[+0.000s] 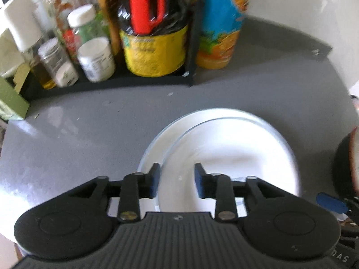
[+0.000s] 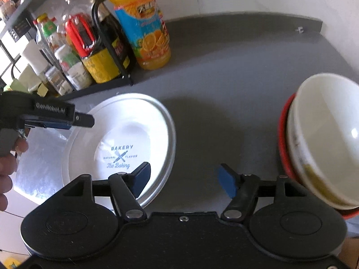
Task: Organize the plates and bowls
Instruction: 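Lower the 'BAKERY' plate onto the 'Sweet' plate and open both grippers, then move both grippers toward the red bowl holding the stacked cream bowls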
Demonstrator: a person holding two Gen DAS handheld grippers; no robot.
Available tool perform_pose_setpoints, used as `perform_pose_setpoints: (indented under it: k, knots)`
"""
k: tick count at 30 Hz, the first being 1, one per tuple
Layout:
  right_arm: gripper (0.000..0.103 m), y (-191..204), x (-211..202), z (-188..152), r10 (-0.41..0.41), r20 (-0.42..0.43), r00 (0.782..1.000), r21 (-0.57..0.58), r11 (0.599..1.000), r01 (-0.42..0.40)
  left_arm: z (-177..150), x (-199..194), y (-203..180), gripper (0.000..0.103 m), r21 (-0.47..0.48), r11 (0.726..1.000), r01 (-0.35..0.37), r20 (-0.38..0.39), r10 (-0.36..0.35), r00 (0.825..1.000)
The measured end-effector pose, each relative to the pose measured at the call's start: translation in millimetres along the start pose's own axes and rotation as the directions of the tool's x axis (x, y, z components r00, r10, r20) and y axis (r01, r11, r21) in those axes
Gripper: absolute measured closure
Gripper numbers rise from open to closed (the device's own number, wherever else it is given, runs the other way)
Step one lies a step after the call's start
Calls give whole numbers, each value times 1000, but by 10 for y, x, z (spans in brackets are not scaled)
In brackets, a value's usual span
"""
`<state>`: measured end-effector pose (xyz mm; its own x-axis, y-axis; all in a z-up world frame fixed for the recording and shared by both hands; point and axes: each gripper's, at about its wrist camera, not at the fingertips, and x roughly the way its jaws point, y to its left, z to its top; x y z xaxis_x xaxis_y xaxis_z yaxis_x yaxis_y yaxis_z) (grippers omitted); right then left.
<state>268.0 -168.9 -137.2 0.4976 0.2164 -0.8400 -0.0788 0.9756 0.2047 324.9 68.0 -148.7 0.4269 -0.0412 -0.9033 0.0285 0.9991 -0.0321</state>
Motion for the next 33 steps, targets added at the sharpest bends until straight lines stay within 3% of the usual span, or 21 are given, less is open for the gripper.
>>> perform_pose_setpoints:
  k: [2, 3, 5, 9, 18, 26, 33]
  knots:
    - [35, -69, -89, 36, 14, 20, 1000, 9, 1000, -14, 39, -92, -62, 54, -6, 1000, 11, 14, -11, 1000]
    - [29, -99, -138, 54, 19, 30, 999, 11, 1000, -20, 57, -137, -94, 48, -11, 1000, 16, 25, -16, 1000]
    - [21, -158, -248, 89, 26, 58, 998, 14, 1000, -27, 99, -229, -186, 42, -16, 1000, 22, 45, -22, 999]
    - [14, -334, -487, 184, 45, 93, 995, 34, 998, -49, 167, -356, -425, 28, -19, 999, 47, 69, -45, 997]
    - [5, -879, -909, 327, 11, 166, 986, 82, 996, -25, 232, -503, -1044, 26, -14, 995, 101, 99, -99, 990]
    - [3, -1348, -1063, 294, 1, 200, 980, 86, 996, -18, 213, -663, -1580, 25, -7, 991, 132, 147, -130, 981]
    - [3, -1744, -1102, 312, -7, 203, 979, 97, 995, -13, 119, -687, -1969, 23, 21, 991, 132, 123, -134, 983]
